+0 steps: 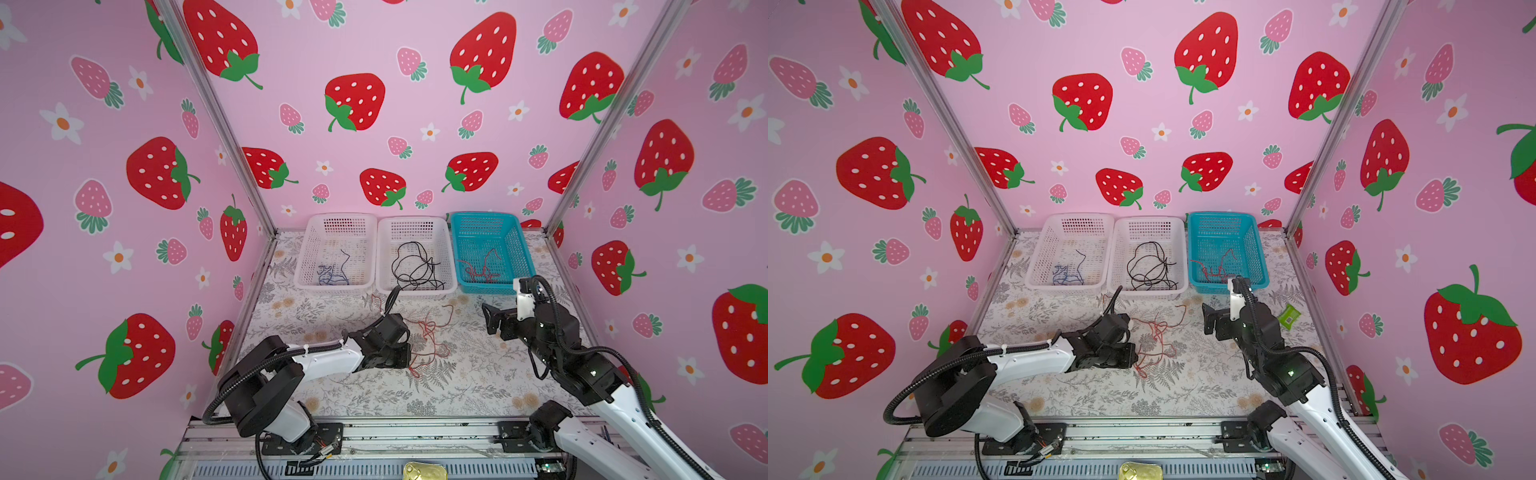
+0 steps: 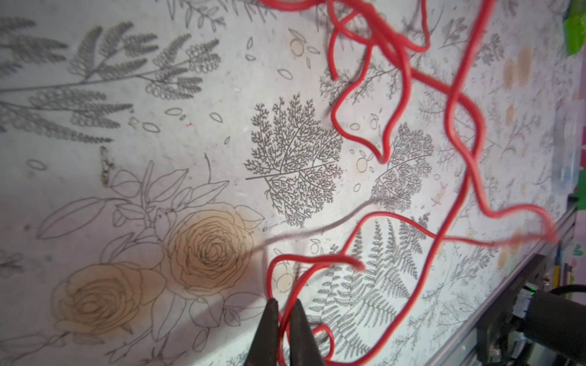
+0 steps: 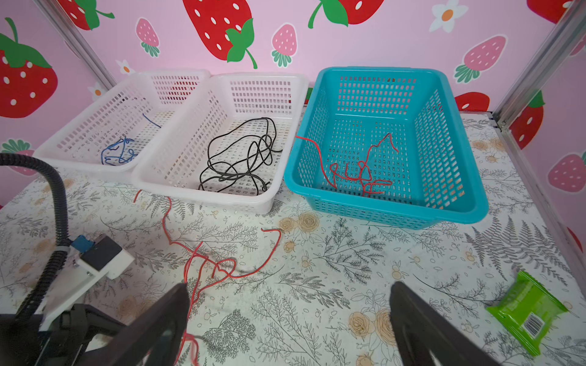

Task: Untangle and sort cables by color
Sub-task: Untie the cable.

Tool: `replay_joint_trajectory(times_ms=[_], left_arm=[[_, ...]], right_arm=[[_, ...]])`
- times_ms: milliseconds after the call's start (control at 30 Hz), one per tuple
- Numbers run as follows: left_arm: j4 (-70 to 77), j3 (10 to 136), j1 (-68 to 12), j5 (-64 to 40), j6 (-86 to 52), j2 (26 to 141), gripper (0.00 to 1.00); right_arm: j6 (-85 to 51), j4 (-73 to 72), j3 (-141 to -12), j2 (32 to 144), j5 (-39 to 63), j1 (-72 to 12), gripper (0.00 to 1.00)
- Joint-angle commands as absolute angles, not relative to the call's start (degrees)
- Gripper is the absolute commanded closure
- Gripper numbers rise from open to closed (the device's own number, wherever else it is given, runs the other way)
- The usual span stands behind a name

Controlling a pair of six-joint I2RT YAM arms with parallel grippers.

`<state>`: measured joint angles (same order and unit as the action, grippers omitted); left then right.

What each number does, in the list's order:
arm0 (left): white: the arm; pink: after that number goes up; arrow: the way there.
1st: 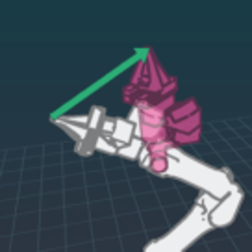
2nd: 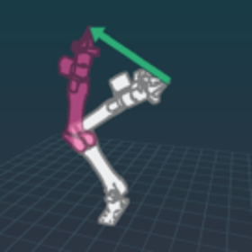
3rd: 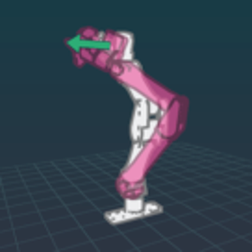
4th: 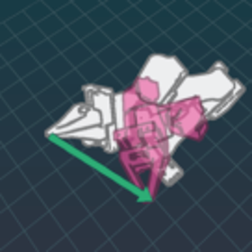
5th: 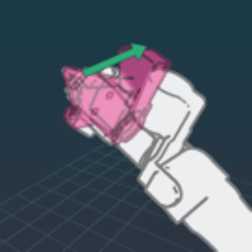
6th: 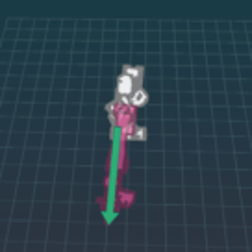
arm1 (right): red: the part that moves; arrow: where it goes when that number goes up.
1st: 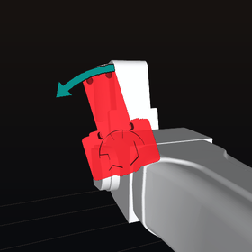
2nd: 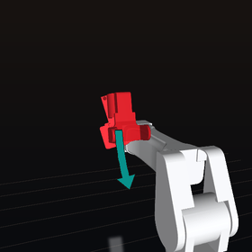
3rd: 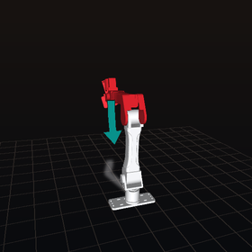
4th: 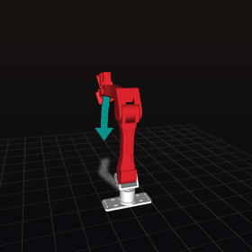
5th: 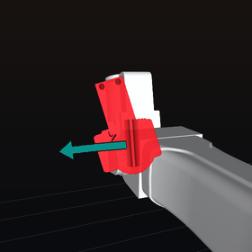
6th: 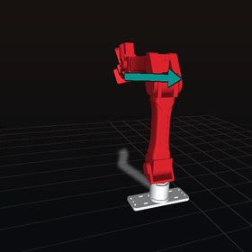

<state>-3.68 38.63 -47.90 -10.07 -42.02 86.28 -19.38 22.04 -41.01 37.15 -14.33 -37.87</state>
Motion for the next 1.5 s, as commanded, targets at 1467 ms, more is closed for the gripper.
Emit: replay_joint_trajectory(times_ms=[1467], left_arm=[[-20.8,68.5,-48.4,-9.2,-35.6,63.0,1.0]], right_arm=[[-32.7,-8.7,-28.3,29.2,17.4,-40.0,0.1]])
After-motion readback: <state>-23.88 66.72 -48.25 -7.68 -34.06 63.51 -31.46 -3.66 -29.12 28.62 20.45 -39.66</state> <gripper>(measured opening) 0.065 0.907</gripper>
